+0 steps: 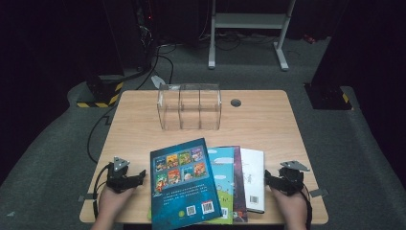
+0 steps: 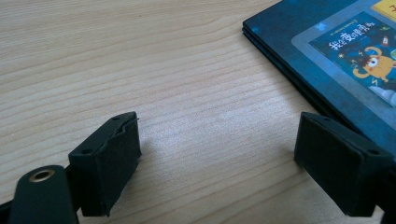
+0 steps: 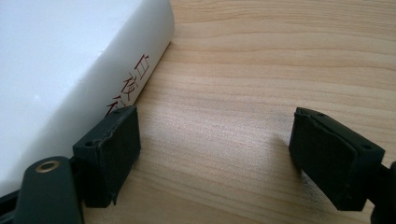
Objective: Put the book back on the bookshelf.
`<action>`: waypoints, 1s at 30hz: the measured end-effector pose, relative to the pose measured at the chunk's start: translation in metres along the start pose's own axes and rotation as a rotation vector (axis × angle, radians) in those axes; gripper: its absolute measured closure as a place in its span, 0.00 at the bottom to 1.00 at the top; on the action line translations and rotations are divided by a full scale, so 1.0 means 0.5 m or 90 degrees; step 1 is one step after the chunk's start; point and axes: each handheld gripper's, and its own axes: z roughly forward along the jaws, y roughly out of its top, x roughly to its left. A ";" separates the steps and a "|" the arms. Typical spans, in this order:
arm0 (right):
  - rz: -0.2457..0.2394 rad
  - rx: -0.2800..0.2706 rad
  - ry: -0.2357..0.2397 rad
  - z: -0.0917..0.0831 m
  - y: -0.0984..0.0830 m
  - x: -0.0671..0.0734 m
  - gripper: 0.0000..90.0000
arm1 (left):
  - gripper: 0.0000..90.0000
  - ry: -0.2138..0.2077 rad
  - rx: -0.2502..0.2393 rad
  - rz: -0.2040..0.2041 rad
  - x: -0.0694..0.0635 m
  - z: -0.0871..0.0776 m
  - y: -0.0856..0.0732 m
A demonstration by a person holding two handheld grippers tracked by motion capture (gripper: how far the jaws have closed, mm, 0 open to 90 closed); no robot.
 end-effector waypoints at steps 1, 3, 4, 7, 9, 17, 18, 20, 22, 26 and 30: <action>-0.002 0.001 0.002 0.000 0.000 0.000 0.18 | 0.16 0.000 0.000 0.000 0.000 0.000 0.000; 0.002 0.004 0.003 -0.001 0.001 -0.001 0.16 | 0.16 0.000 -0.002 -0.002 0.000 0.000 0.000; 0.000 -0.002 0.007 -0.004 0.001 -0.003 0.16 | 0.16 -0.001 -0.002 -0.002 0.000 0.001 0.000; -0.007 -0.010 0.007 -0.007 0.002 -0.003 0.16 | 0.16 0.000 0.000 0.003 0.001 0.000 0.001; -0.012 -0.019 0.019 -0.013 0.004 -0.003 0.16 | 0.16 0.000 0.000 0.005 0.001 0.000 0.001; -0.031 -0.051 0.021 -0.037 0.012 0.005 0.16 | 0.17 -0.002 0.002 0.004 0.001 0.001 0.002; -0.031 -0.051 0.021 -0.037 0.012 0.005 0.16 | 0.17 -0.002 0.002 0.004 0.001 0.001 0.002; -0.044 -0.060 0.027 -0.045 0.016 0.014 0.16 | 0.17 -0.002 0.002 0.005 0.001 0.001 0.002; -0.054 -0.065 0.025 -0.052 0.020 0.020 0.15 | 0.17 -0.002 0.002 0.005 0.001 0.001 0.002; -0.062 -0.072 0.036 -0.065 0.029 0.032 0.11 | 0.17 -0.002 0.002 0.004 0.001 0.001 0.002; -0.067 -0.080 0.036 -0.074 0.034 0.043 0.11 | 0.17 -0.002 -0.001 0.001 0.000 0.002 0.003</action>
